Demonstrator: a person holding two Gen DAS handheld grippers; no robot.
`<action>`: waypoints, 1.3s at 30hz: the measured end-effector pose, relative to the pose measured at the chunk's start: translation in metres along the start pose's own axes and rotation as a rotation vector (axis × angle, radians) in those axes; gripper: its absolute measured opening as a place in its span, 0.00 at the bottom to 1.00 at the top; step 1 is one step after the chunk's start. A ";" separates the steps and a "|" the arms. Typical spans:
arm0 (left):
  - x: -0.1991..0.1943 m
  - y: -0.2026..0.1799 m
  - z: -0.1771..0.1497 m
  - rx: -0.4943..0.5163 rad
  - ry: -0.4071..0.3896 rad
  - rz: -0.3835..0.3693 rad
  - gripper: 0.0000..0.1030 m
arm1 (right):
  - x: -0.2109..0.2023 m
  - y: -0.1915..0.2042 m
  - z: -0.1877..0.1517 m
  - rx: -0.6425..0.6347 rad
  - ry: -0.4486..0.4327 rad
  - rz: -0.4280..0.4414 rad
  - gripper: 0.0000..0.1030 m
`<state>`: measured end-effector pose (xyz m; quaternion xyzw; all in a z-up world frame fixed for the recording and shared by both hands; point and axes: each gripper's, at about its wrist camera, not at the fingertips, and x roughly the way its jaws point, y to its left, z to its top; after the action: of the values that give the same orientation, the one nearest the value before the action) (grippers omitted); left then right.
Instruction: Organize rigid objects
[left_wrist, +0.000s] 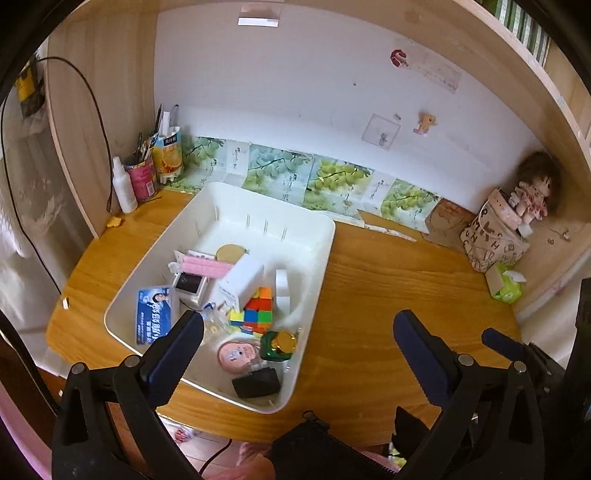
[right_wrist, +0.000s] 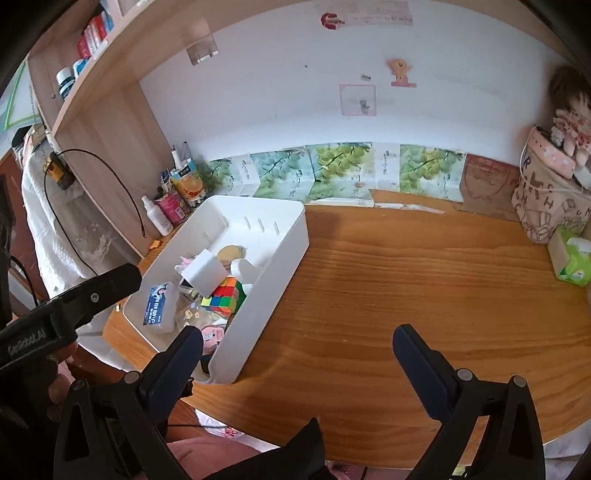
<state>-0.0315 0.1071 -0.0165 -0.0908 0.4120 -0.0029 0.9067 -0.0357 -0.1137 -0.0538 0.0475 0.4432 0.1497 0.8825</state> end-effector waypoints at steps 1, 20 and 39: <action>0.001 0.002 -0.001 0.011 0.006 0.010 0.99 | 0.002 0.001 0.000 0.008 0.004 -0.004 1.00; 0.018 0.046 0.000 0.093 0.044 -0.020 0.99 | 0.025 0.054 -0.022 0.015 0.016 -0.104 1.00; 0.036 0.049 -0.002 0.133 0.124 -0.084 0.99 | 0.028 0.064 -0.036 0.065 0.074 -0.187 1.00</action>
<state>-0.0125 0.1518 -0.0528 -0.0472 0.4622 -0.0740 0.8824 -0.0629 -0.0458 -0.0827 0.0290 0.4826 0.0542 0.8737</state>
